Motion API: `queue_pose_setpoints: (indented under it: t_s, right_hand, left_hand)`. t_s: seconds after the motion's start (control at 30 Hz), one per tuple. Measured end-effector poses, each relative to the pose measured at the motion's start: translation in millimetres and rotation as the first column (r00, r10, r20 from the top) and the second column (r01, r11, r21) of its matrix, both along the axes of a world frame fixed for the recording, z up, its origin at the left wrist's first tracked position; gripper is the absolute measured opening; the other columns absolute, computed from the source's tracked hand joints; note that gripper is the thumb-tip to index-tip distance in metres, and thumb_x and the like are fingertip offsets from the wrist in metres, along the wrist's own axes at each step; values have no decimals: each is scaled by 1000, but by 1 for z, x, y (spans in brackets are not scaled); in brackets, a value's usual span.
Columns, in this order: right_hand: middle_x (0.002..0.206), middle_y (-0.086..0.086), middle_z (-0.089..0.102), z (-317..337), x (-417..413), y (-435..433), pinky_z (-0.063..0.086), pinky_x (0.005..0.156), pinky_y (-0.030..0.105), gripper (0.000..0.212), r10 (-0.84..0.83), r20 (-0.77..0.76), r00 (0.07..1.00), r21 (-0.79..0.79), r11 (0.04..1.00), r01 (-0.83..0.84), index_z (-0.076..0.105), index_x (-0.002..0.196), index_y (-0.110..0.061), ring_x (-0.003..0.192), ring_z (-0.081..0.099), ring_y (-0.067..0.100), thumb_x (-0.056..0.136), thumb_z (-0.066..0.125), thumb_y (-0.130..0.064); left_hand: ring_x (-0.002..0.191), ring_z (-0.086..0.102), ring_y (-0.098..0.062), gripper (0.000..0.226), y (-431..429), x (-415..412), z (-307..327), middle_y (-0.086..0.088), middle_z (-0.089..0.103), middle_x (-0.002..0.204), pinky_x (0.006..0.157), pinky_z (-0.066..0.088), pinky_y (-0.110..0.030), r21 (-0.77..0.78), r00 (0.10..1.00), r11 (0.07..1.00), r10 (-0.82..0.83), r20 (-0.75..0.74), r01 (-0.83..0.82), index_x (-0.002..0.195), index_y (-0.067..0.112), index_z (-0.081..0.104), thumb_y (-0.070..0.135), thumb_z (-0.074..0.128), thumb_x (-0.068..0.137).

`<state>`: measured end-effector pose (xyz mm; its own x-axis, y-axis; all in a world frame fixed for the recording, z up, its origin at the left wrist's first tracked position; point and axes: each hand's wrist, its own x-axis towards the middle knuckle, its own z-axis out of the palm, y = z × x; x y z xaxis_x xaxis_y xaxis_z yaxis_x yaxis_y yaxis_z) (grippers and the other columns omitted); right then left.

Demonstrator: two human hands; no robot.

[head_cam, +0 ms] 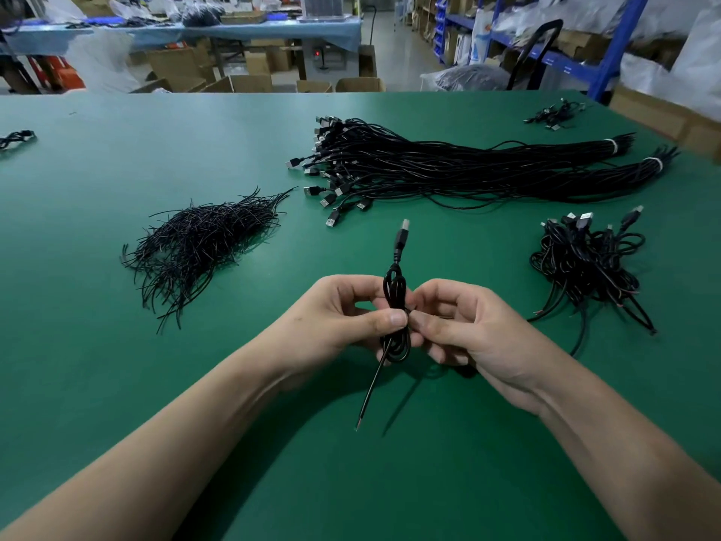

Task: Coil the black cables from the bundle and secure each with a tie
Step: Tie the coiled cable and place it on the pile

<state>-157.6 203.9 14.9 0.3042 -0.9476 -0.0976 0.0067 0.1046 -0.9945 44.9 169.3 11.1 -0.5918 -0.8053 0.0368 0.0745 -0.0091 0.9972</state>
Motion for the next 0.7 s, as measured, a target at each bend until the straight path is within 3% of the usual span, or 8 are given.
queue_pose_setpoints:
  t_s: [0.1,0.23,0.37,0.47,0.57,0.7]
  right_hand:
    - [74,2,68,-1,1,-2,35,44,12,25,-27,38,999,-2,1000,27,64,100,-7,52,48,7,81,72,-21]
    - [73,5,70,-3,1,-3,35,46,13,17,-49,42,998,-30,998,50,63,90,-6,49,44,6,81,73,-17]
    - [77,8,74,-3,-1,-4,41,53,16,27,-81,-8,997,-63,995,81,64,102,-5,59,56,11,80,76,-18]
    - [81,6,75,-4,0,-3,45,59,21,19,-177,-172,969,-195,970,143,67,100,-19,67,60,16,86,78,-16]
    - [77,-4,72,-8,4,-2,43,58,17,17,-306,-285,908,-369,910,191,68,89,-26,57,51,6,83,81,-16]
    - [75,-13,69,-8,8,2,36,53,10,22,-422,-344,839,-563,807,175,66,88,-31,54,51,5,81,82,-18]
  left_hand:
    - [83,73,-28,11,0,-1,0,-15,64,88,65,56,-28,-12,998,998,58,-15,-58,94,18,75,11,72,85]
    - [82,73,-29,13,1,-2,-1,-14,73,87,73,58,-34,-12,996,996,88,-10,-88,91,19,75,21,78,79]
    - [82,76,-27,13,4,-4,1,-12,76,87,79,61,-40,-45,996,995,94,-10,-94,93,22,76,22,78,80]
    - [82,77,-28,15,4,-6,2,-6,76,88,75,63,-36,-66,992,990,120,-27,-122,90,25,77,14,75,81]
    - [80,77,-27,16,2,-5,2,-3,74,88,74,60,-28,-98,988,983,153,-27,-155,88,26,78,13,75,79]
    - [77,76,-23,12,1,-5,1,-14,72,84,72,58,-24,-165,983,969,184,-18,-184,89,23,76,16,76,79]
